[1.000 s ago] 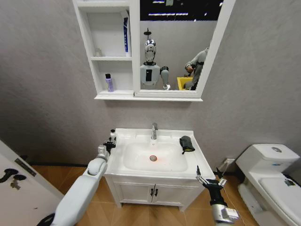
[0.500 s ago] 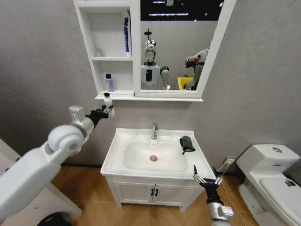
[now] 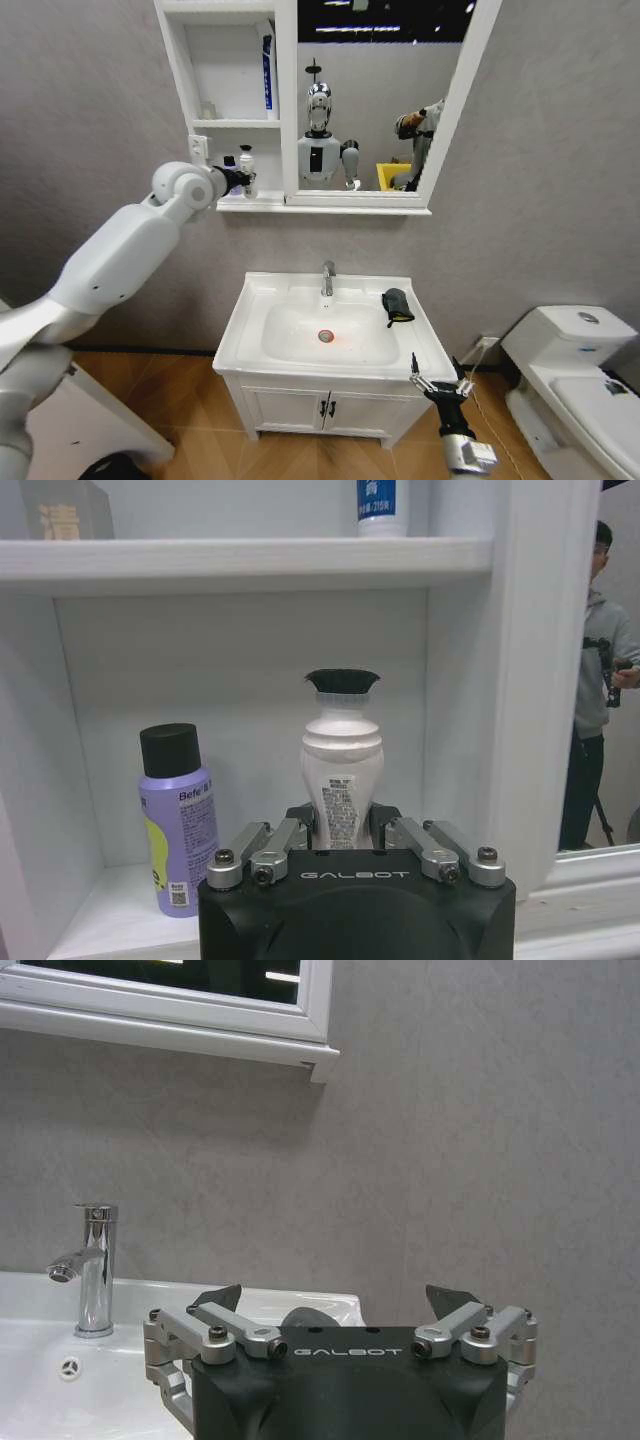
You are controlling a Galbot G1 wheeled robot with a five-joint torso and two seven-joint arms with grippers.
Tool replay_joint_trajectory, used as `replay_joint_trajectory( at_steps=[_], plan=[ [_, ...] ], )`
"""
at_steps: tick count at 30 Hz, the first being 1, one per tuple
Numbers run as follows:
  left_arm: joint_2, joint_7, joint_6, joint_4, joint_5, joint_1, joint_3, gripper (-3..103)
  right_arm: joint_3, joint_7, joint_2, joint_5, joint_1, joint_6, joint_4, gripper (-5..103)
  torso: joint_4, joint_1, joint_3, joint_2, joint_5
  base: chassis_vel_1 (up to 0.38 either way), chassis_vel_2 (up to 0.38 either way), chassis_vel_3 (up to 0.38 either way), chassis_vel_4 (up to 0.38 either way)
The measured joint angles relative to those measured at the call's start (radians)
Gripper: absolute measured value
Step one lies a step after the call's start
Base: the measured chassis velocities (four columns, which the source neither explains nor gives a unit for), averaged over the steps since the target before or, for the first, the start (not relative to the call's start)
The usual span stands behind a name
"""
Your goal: Move facial cleanser and shampoo from washbasin to cabinet, then wipe washbasin with towel.
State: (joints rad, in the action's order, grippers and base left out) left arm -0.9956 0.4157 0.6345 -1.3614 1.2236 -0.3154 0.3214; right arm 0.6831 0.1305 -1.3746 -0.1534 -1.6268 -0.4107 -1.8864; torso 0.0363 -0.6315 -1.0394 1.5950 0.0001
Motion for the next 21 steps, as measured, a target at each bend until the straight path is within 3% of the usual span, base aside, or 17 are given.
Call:
replay_joint_trajectory(
  at_steps=[5,10,21],
  plan=[
    [-0.068,-0.032,-0.02,0.116,-0.082,0.0,-0.024,28,-0.007,0.0,-0.004,0.002,0.005,-0.001,0.009,100,0.0003,0.0,0.0,0.0,0.0,0.0,0.0,0.0,0.0],
    [-0.112,-0.043,-0.025,0.187,-0.114,-0.011,-0.046,28,-0.008,0.0,-0.005,0.002,0.007,-0.005,0.021,100,0.0003,0.0,0.0,0.0,0.0,0.0,0.0,0.0,0.0],
    [-0.15,-0.05,-0.028,0.213,-0.132,-0.014,-0.053,28,-0.005,0.0,0.005,-0.008,0.017,-0.009,0.032,100,0.0002,0.0,0.0,0.0,0.0,0.0,0.0,0.0,0.0]
  ],
)
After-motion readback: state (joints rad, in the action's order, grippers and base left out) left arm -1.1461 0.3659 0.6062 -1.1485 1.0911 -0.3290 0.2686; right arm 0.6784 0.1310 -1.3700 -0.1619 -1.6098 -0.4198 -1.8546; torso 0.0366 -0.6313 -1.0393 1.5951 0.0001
